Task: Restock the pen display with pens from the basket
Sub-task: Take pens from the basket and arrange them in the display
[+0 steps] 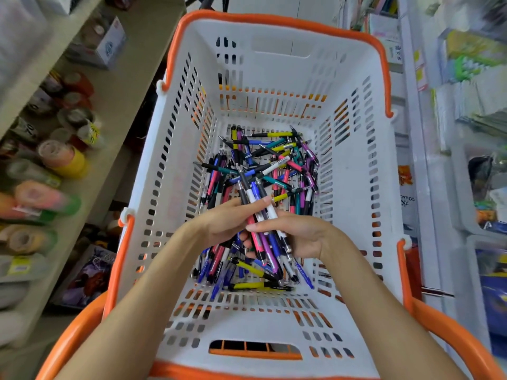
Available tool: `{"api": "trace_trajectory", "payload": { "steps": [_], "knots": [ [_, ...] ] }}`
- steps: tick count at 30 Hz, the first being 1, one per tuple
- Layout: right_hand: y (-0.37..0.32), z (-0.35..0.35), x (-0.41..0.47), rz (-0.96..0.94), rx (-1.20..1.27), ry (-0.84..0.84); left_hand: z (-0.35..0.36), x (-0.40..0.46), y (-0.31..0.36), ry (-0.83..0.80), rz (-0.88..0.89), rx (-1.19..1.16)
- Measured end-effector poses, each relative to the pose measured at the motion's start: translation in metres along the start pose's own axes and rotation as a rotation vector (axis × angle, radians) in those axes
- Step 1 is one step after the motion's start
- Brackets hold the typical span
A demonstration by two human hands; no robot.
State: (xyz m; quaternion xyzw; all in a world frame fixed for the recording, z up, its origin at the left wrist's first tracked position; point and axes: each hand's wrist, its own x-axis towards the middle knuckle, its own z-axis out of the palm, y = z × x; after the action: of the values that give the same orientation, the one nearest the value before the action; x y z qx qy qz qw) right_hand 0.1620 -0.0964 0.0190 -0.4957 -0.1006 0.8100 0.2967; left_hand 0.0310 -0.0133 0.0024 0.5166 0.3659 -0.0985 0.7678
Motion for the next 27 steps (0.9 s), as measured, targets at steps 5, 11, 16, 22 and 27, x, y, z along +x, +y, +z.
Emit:
{"api": "trace_trajectory", "payload": {
  "steps": [5, 11, 16, 22, 27],
  "knots": [
    [0.005, -0.004, 0.004, 0.062, 0.085, 0.012, 0.000, 0.006, -0.002, 0.168, 0.025, -0.160],
    [0.016, -0.012, 0.013, 0.107, 0.276, -0.015, -0.002, 0.015, -0.003, 0.506, 0.094, -0.614],
    [0.030, 0.007, 0.028, 0.090, 0.543, 0.133, 0.006, 0.019, -0.005, 0.687, 0.173, -0.539],
    [0.023, 0.000, 0.024, -0.073, 0.891, 0.274, 0.017, 0.018, -0.006, 0.581, 0.175, -0.555],
    [0.015, 0.003, 0.020, -0.161, 0.729, 0.339, 0.013, 0.016, -0.004, 0.383, 0.213, -0.680]
  ]
}}
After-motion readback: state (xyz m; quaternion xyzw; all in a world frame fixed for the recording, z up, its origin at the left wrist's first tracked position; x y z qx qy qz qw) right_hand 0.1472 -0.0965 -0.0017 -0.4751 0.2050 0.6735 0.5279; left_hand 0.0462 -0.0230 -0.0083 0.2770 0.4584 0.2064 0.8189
